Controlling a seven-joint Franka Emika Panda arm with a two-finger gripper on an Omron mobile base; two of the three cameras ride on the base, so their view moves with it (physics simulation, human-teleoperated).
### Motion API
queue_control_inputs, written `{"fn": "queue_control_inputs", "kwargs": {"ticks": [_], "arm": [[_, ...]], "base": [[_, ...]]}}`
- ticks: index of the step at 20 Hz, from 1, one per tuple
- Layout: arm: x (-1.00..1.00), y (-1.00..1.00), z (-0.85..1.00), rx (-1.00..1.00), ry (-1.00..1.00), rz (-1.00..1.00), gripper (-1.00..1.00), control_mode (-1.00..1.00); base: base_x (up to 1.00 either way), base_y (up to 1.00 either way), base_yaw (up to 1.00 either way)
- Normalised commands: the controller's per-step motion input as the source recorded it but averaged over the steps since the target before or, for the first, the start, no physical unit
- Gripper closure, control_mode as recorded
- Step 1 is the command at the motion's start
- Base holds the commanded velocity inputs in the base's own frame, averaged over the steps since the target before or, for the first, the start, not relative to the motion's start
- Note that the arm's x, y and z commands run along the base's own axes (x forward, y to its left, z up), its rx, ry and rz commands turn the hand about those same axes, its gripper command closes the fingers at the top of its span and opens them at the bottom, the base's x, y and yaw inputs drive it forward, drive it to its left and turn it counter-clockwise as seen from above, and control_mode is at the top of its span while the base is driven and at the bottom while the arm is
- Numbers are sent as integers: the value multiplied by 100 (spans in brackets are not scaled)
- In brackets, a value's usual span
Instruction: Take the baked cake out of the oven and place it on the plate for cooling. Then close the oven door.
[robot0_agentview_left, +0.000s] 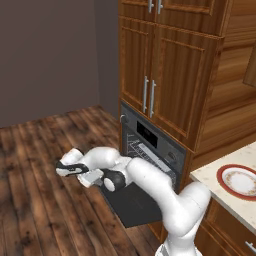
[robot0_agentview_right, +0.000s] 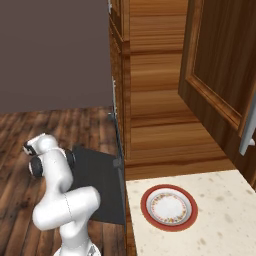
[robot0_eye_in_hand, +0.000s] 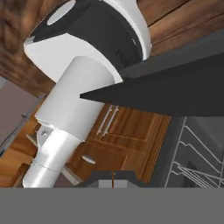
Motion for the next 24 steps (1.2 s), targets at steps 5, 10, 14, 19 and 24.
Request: {"fn": "queue_control_inputs", "kwargs": {"ticks": [5, 10, 14, 19, 24], "arm": [[-5, -15, 77, 2, -33, 0, -100, -100], [0, -16, 23, 3, -57, 0, -100, -100], [-11, -37, 8, 11, -69, 0, -100, -100], [-13, -52, 9, 17, -69, 0, -100, -100], [-5, -47, 5, 15, -52, 0, -100, -100]], "base": [[0, 0, 0], [0, 0, 0], [0, 0, 0], [0, 0, 0], [0, 0, 0]]}}
